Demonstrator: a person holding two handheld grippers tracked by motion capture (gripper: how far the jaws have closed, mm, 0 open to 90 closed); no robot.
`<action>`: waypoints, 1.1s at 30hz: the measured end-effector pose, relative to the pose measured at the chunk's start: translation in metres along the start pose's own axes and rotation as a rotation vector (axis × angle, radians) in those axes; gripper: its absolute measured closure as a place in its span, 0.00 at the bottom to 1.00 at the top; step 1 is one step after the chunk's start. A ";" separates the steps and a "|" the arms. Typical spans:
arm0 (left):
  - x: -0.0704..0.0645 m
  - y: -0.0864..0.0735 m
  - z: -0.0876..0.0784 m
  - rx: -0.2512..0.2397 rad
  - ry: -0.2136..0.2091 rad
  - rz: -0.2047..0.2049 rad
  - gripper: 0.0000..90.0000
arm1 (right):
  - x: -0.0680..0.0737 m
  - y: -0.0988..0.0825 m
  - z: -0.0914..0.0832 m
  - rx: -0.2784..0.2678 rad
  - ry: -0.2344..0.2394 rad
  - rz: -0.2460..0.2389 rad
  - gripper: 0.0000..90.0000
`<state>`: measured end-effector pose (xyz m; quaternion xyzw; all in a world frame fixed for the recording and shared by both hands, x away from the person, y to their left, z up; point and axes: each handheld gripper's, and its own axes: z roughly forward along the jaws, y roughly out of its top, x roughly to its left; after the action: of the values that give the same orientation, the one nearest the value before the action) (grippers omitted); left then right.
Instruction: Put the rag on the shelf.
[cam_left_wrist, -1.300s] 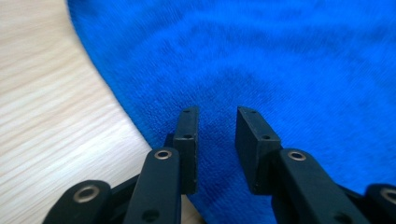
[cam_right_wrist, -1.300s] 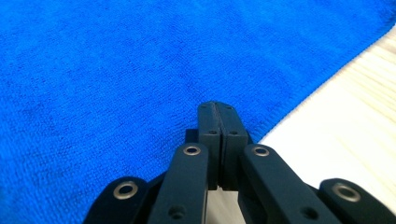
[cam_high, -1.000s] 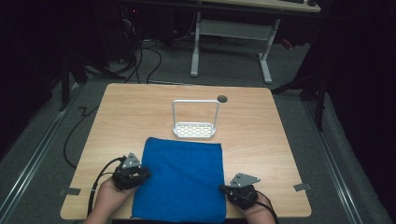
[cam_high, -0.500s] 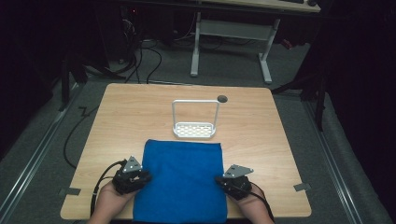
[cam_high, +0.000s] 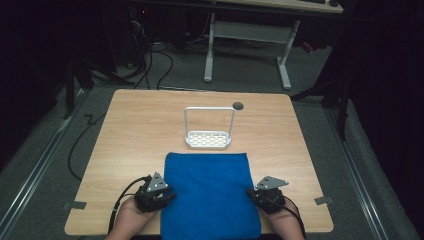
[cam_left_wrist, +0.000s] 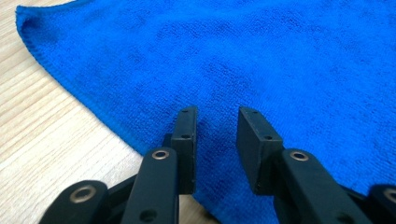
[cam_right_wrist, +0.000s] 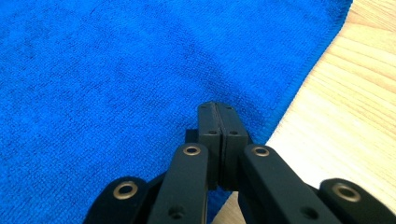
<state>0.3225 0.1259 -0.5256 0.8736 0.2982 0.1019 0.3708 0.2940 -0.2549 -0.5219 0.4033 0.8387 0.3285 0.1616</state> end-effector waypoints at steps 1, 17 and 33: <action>0.001 0.000 0.000 -0.001 0.003 -0.003 0.77 | 0.000 0.000 0.000 0.002 -0.003 -0.006 1.00; 0.050 0.005 0.006 -0.110 0.188 -0.161 0.73 | -0.006 0.002 -0.004 -0.074 0.019 0.047 0.95; 0.080 0.046 0.042 -0.107 0.242 -0.191 0.66 | -0.008 0.004 -0.006 -0.094 0.030 0.039 0.92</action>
<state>0.4235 0.1237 -0.5256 0.8015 0.4168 0.1864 0.3862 0.2981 -0.2612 -0.5146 0.4068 0.8165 0.3766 0.1612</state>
